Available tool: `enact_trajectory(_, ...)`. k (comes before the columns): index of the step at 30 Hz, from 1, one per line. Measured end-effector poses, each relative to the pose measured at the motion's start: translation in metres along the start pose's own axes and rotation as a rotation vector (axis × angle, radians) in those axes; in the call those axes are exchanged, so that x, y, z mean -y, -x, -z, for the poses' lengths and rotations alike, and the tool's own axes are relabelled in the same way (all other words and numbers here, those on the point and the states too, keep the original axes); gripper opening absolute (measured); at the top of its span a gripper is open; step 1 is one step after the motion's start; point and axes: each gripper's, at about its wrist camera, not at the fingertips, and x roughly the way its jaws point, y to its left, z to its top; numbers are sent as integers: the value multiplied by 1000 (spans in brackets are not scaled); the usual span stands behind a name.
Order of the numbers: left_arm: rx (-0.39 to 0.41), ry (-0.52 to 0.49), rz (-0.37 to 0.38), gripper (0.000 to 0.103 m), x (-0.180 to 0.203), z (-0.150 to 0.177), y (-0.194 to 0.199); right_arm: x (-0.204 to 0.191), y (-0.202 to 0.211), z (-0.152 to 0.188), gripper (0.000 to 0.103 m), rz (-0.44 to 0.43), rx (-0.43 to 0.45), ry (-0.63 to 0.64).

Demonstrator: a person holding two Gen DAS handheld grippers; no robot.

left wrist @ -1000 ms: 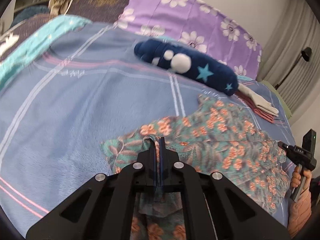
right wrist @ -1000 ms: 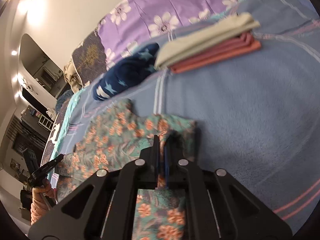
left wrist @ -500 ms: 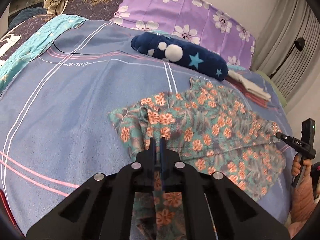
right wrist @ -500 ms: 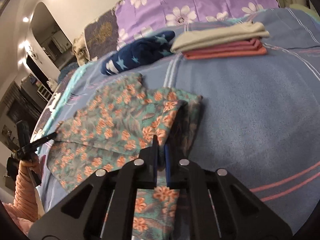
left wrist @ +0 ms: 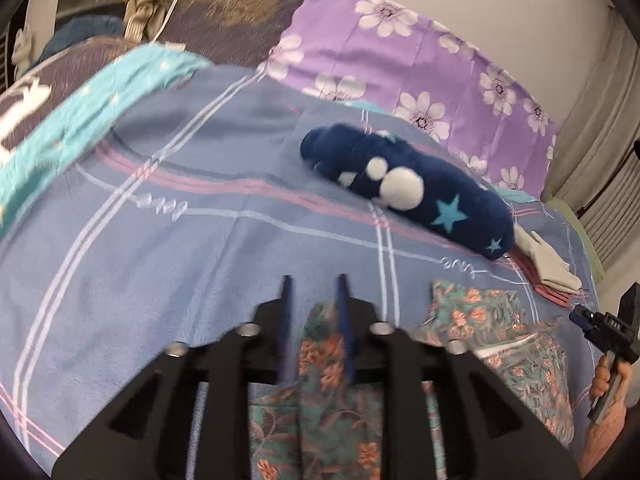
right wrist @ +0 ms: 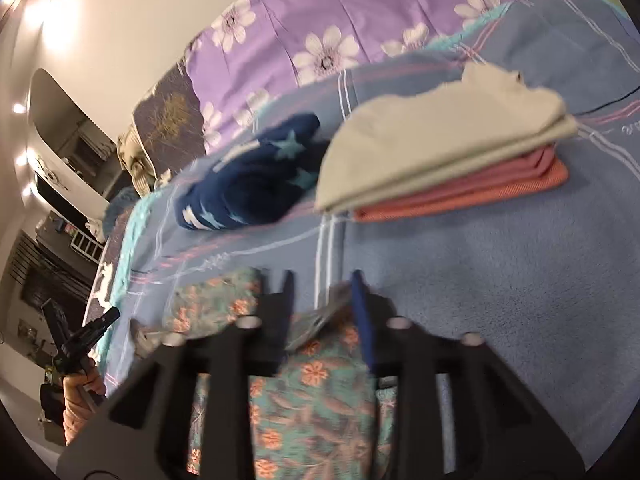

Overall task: Fold small clothes
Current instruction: 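Lift the hem with both tools and fold it over toward the collar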

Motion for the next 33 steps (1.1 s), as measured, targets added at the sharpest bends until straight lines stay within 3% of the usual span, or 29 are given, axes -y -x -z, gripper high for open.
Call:
enact_trajectory(2, 2, -29, 17, 48, -2, 10, -1, 6, -2, 5, 45, 6, -1, 24)
enact_trajectory(7, -62, -138, 59, 60, 0, 25, -13, 13, -14, 9, 47, 3, -63, 85)
enact_trajectory(14, -103, -162, 78, 60, -4, 31, -28, -11, -33, 25, 60, 60, -155, 321)
enact_trajectory(19, -114, -251, 77, 60, 1, 36, -22, -26, -38, 41, 69, 107, -195, 520)
enact_trajectory(24, -145, -372, 19, 60, 18, 28, -48, -27, -58, 26, 71, 157, -137, 511)
enact_trajectory(25, -137, -365, 22, 53, 19, 22, -54, -26, -61, 19, 68, 150, -110, 477)
enact_trajectory(26, -136, -345, 33, 21, 19, 17, -57, -22, -62, 13, 48, 137, -93, 441)
enact_trajectory(27, -140, -315, 53, 4, 18, 12, -60, -17, -64, 6, 20, 100, -88, 375)
enact_trajectory(28, -135, -273, 76, 6, 16, 8, -61, -11, -65, 1, 10, 53, -93, 313)
enact_trajectory(30, -77, -220, 119, 6, 12, 2, -51, 1, -59, -6, 8, -37, -69, 202)
enact_trajectory(33, -30, -180, 134, 5, 8, 1, -34, 10, -48, -9, 8, -100, -42, 133)
